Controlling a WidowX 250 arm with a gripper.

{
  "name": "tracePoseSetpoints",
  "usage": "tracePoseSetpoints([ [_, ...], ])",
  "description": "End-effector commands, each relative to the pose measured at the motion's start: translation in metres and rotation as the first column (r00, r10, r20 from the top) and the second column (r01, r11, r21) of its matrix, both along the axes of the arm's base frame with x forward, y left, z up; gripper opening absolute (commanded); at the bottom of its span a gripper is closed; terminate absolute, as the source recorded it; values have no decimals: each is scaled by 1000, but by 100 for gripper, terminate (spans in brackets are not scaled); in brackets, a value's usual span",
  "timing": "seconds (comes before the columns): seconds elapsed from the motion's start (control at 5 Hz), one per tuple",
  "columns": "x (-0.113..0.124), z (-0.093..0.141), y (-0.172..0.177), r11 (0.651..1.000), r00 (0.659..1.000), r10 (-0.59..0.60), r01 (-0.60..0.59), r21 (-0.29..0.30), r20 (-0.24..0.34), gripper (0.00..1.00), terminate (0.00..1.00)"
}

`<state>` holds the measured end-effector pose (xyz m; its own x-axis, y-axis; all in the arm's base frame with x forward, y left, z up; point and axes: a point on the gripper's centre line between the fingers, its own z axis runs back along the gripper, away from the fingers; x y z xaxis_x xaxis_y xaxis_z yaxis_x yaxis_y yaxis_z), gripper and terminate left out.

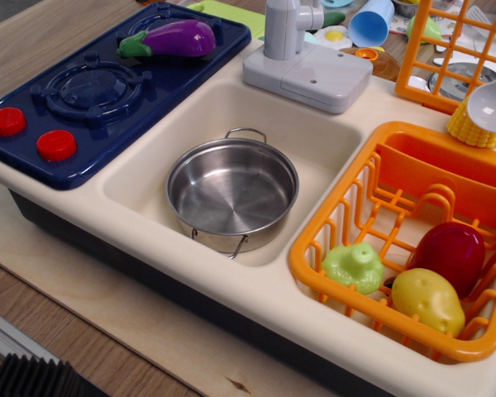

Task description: Put eggplant into pan

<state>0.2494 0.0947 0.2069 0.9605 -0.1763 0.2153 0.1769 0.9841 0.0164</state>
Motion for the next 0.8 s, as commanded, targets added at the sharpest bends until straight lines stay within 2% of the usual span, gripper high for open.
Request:
tracePoseSetpoints([
  [0.0, 0, 0, 0, 1000, 1000, 0, 0, 0, 0, 100, 0],
  [0.2, 10, -7, 6, 975, 977, -213, 211, 68, 13, 100, 0],
  [0.4, 20, -18, 13, 926, 929, -368, 363, 104, 32, 100, 0],
  [0.6, 31, -29, 17, 876, 882, -469, 456, 155, 57, 100, 0],
])
